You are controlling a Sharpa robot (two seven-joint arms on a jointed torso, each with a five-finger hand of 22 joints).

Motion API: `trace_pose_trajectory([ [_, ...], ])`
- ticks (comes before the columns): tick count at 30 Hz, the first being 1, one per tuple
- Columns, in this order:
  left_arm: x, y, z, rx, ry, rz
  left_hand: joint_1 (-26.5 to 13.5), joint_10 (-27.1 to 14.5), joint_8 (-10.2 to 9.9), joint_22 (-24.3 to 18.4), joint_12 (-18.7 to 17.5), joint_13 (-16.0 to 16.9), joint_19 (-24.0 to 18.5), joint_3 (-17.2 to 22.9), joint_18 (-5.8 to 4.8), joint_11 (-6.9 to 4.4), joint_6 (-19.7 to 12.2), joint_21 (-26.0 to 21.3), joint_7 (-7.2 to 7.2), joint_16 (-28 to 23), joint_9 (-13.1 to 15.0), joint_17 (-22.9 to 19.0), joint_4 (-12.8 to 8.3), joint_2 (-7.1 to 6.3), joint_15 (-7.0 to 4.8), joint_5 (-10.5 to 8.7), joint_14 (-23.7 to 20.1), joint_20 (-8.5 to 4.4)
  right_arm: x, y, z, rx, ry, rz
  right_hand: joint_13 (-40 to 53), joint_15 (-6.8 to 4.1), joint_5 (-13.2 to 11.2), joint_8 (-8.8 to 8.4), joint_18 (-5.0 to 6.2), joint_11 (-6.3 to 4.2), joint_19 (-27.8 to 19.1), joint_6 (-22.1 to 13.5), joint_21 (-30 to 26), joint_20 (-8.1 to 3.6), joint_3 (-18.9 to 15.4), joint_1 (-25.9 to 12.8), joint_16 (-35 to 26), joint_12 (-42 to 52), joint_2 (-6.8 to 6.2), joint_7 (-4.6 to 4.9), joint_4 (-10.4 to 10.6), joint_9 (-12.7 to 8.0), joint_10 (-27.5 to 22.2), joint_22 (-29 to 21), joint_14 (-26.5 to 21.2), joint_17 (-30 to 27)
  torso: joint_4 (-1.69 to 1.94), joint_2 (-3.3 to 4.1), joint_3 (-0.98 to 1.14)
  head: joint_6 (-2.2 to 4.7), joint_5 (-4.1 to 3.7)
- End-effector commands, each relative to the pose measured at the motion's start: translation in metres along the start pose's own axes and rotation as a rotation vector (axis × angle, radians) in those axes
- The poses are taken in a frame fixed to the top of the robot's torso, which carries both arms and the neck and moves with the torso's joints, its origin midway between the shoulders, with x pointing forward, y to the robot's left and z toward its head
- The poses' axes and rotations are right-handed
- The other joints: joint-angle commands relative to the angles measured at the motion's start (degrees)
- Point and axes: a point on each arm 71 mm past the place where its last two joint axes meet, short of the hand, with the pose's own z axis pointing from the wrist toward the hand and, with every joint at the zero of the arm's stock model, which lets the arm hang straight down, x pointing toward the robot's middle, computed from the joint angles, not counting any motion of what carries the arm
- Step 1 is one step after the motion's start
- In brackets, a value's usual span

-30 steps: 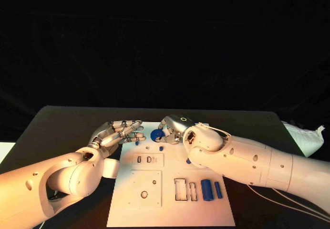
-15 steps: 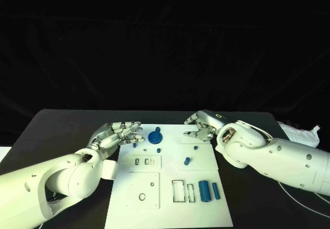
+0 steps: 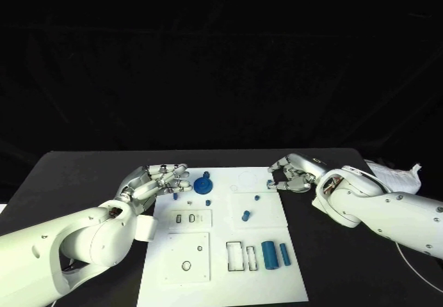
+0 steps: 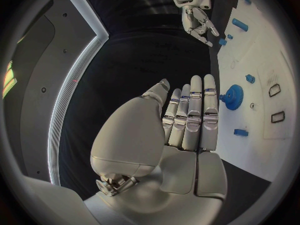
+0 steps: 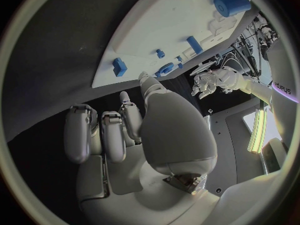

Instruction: Assemble the parts on the task board

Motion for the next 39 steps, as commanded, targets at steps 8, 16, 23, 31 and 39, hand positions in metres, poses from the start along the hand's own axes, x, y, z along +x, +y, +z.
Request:
trace_pose_trajectory([
  [8,0.002,0.000,0.001,0.005,0.021,-0.012,0.0,-0.3,-0.1,-0.1,-0.2,-0.1,0.2,0.4,0.49,-0.03,-0.3,-0.3,-0.01,-0.3,-0.1,0.1,0.0,-0.39,0.26,-0.03,-0.3,0.13,0.009,-0.011,0.000,-0.008,0.034,-0.002,1.9,-0.11,-0.5,-0.25,-1.12,-0.18,0.1,0.1,0.3,-0.10,0.4,1.6,0.3,-0.1,0.46,0.02,-0.9,-0.1,-0.1,0.2,5.3,11.5,0.09,0.06,-0.02,-0.30,-0.30],
  [16,0.002,0.001,0.001,0.004,0.020,-0.012,0.0,-0.3,-0.1,-0.1,-0.2,-0.1,0.2,0.4,0.49,-0.03,-0.3,-0.3,-0.01,-0.3,-0.1,0.1,0.0,-0.39,0.26,-0.03,-0.3,0.13,0.018,-0.012,0.003,0.009,0.044,-0.011,2.2,-0.12,-1.0,-0.11,-1.13,-0.22,0.1,0.6,0.4,-0.11,0.8,2.1,0.4,0.2,1.06,0.00,-1.5,0.0,0.1,0.3,5.4,11.7,0.18,0.14,0.03,-0.58,-0.15],
  [23,0.002,0.001,0.001,0.004,0.022,-0.012,0.0,-0.3,-0.1,-0.1,-0.2,-0.1,0.2,0.4,0.49,-0.03,-0.3,-0.3,-0.01,-0.3,-0.1,0.1,0.0,-0.39,0.26,-0.03,-0.3,0.13,0.024,-0.012,0.007,0.020,0.058,-0.013,2.4,-0.20,-1.5,0.15,-1.15,-0.32,0.2,1.7,0.4,-0.16,1.6,2.7,0.4,0.5,1.96,-0.10,-2.1,0.1,0.3,0.4,5.4,11.8,0.14,0.07,0.01,-1.10,-0.09],
  [31,0.002,0.001,0.001,0.003,0.021,-0.012,0.0,-0.3,-0.1,-0.1,-0.2,0.0,0.3,0.5,0.49,-0.03,-0.3,-0.3,-0.02,-0.3,-0.1,0.2,-0.1,-0.42,0.26,-0.03,-0.3,0.13,0.026,-0.013,0.009,0.030,0.071,-0.018,2.7,-0.45,-2.1,0.53,-1.17,-0.62,0.3,3.7,0.5,-0.34,2.6,3.0,0.5,0.7,2.83,-0.49,-2.7,0.3,0.5,0.6,5.4,12.0,0.14,0.02,-0.02,-1.33,-0.11],
  [39,0.002,0.001,0.001,0.003,0.021,-0.012,0.0,-0.3,-0.1,-0.1,-0.2,0.0,0.3,0.5,0.49,-0.03,-0.3,-0.3,-0.02,-0.3,-0.1,0.2,-0.1,-0.42,0.26,-0.03,-0.3,0.13,0.028,-0.012,0.010,0.031,0.083,-0.021,2.7,-0.98,-3.3,1.08,-1.16,-1.26,0.3,6.1,0.5,-0.76,3.7,2.9,0.6,0.8,3.68,-1.29,-3.2,0.5,0.6,0.6,5.4,12.1,0.08,0.01,0.01,-1.39,0.01],
])
